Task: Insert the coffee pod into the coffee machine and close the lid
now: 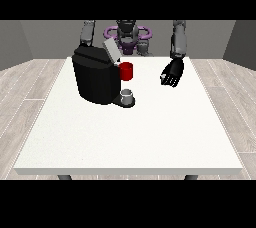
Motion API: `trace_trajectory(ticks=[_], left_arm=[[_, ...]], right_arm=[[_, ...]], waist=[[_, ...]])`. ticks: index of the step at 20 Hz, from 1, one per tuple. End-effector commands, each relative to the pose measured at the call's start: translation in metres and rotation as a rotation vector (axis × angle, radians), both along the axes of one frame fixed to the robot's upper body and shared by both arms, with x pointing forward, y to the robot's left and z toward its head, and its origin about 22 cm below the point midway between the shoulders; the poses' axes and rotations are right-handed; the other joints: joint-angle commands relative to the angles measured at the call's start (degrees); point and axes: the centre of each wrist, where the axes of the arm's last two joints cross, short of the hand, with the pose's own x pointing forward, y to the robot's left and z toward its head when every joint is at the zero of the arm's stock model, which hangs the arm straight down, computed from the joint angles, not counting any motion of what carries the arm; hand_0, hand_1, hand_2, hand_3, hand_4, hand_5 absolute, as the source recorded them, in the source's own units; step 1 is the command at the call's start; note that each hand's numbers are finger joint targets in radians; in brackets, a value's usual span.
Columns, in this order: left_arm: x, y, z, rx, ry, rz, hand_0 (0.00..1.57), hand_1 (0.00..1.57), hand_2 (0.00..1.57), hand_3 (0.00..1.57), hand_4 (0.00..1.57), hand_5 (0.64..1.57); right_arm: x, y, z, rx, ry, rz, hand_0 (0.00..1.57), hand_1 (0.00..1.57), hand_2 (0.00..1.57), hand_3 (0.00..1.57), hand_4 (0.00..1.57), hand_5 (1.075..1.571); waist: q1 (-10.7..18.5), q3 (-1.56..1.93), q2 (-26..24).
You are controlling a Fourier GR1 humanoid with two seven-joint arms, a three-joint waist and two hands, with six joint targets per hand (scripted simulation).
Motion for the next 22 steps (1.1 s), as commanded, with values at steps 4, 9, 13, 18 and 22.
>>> trace_trajectory(ticks=[4,9,13,18,22], left_arm=[[-0.004,-0.004,-0.022,0.034,0.062,-0.046,0.87,0.87,1.02,0.92,0.41,1.571],[0.008,-0.015,-0.011,-0.001,0.037,-0.082,1.19,1.19,1.29,1.22,0.51,1.571],[0.023,-0.022,0.01,-0.153,-0.028,-0.085,1.43,1.43,1.42,1.35,0.49,1.571],[0.035,-0.045,0.031,-0.18,0.081,-0.164,1.41,1.41,1.4,1.31,0.51,1.571],[0.049,-0.06,0.062,-0.168,0.107,-0.183,1.4,1.4,1.39,1.33,0.54,1.571]], right_arm=[[-0.007,-0.003,-0.02,-0.067,0.042,-0.066,0.0,0.0,0.0,0.0,0.0,1.571],[-0.006,-0.003,-0.03,-0.071,0.087,-0.088,0.0,0.0,0.0,0.0,0.0,1.571],[-0.011,-0.001,-0.034,-0.095,0.069,-0.06,0.0,0.0,0.0,0.0,0.0,1.571],[-0.01,-0.022,-0.052,-0.094,0.12,-0.121,0.0,0.0,0.0,0.0,0.0,1.571],[-0.015,-0.011,-0.056,-0.076,0.158,-0.089,0.0,0.0,0.0,0.0,0.0,1.571]], waist=[[1.2,-0.05,-1.5],[2.1,-0.04,-3.6],[0.8,-0.05,-2.6],[3.8,0.0,-7.0],[2.7,-0.01,-10.3]])
